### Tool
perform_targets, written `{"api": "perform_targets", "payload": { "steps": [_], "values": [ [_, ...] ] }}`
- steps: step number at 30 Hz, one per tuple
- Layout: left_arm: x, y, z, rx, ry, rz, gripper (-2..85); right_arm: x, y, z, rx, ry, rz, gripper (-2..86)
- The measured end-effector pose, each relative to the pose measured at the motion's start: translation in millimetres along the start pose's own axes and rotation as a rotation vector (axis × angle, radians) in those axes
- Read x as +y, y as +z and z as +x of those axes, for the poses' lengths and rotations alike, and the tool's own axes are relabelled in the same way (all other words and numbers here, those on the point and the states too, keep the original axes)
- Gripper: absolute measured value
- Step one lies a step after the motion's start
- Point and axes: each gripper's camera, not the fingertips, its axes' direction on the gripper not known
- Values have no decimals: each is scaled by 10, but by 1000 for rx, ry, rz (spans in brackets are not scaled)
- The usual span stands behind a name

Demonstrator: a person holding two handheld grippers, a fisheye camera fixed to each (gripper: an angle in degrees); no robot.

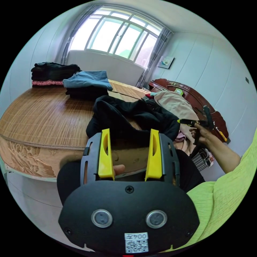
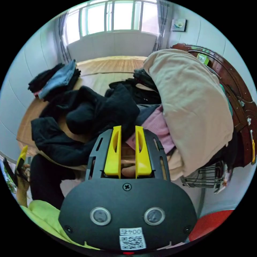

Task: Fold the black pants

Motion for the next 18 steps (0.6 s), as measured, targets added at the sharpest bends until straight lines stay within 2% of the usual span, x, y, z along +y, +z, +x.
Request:
{"api": "perform_targets", "payload": {
  "steps": [6,8,10,13,16,18],
  "values": [
    [-53,71,-127,-34,-23,-20,187,80,621,157,168,-93,-230,95],
    [-81,117,-158,-49,-22,-32,188,128,889,124,167,-118,-323,96],
    [-104,149,-178,-64,-17,-41,188,188,920,110,191,-69,-229,97],
    [-142,216,-247,-94,-17,-60,193,173,953,151,180,-24,-221,96],
    [-206,340,-355,-121,-18,-94,203,174,947,357,84,38,-229,89],
    [-259,419,-415,-155,-8,-103,212,216,855,578,-47,121,-211,77]
  ]
}}
